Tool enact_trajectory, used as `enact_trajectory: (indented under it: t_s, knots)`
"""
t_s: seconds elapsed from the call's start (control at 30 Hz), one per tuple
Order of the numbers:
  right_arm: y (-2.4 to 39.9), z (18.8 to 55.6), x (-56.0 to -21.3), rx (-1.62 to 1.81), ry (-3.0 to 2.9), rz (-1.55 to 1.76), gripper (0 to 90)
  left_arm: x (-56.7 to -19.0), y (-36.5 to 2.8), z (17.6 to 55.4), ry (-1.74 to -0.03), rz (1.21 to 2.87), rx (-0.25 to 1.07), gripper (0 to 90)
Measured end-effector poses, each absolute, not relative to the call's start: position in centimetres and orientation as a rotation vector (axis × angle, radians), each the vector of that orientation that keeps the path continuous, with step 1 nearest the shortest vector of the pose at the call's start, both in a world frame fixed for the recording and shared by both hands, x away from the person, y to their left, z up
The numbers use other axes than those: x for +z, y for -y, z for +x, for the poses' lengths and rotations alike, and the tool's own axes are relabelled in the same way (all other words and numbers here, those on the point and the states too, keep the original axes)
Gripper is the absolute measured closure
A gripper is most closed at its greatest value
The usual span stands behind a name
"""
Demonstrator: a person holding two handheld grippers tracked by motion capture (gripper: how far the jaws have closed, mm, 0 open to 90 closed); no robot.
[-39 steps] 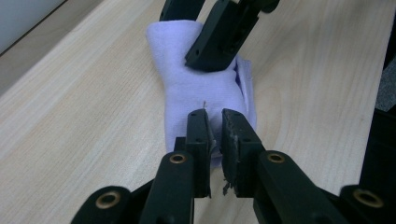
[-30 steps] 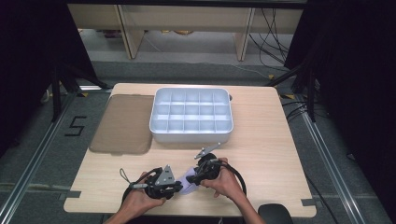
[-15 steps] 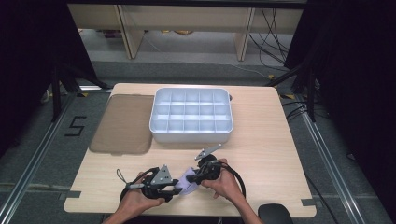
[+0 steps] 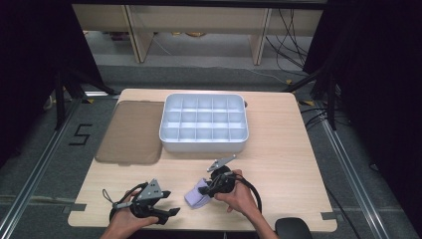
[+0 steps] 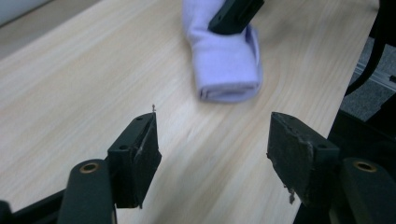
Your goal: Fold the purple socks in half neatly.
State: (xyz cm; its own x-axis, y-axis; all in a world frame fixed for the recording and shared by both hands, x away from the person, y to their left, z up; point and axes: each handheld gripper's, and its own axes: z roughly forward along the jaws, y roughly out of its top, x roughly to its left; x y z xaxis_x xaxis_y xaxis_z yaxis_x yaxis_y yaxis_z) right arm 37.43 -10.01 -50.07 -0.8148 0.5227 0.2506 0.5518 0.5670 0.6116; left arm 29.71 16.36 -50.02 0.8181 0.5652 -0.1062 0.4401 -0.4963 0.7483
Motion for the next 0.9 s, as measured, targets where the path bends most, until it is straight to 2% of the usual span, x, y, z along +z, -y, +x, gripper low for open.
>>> enact_trajectory:
  t_s: [0.23,0.53,0.9]
  knots:
    - [9.9,37.3,-49.8,-1.088,2.747,-0.946,71.4,-50.1,-18.1,30.0,-0.783,2.226,0.263,27.0]
    - [10.0,37.0,-49.2,-1.116,2.77,-0.923,72.4,-50.9,-18.2,30.3,-0.786,2.281,0.283,26.0]
    - [10.1,36.4,-48.2,-1.136,2.787,-0.916,72.9,-50.7,-18.8,30.5,-0.817,2.253,0.294,26.0]
